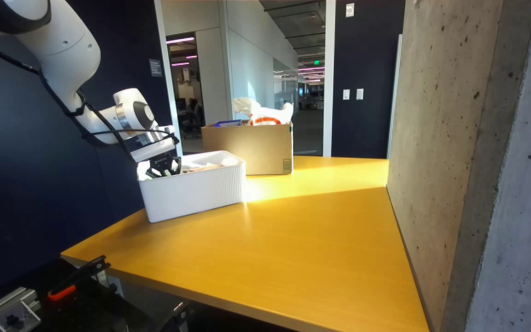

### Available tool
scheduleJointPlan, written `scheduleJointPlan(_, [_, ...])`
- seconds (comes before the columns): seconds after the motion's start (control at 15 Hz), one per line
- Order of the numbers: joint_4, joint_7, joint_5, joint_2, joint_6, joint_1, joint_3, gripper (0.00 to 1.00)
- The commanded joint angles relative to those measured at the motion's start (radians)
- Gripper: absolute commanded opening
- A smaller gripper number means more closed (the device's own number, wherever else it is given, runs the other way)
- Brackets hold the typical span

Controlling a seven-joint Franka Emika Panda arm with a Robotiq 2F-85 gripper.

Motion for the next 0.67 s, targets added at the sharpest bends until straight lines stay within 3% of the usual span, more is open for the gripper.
scheduleJointPlan(0.0, [-0.003, -0.008, 0.023, -0.023, 0.0, -0.005, 0.008, 0.0])
scheduleJointPlan(0.6, [-0.313, 0.242, -0.028, -0.392, 0.057, 0.016, -0.053, 0.03])
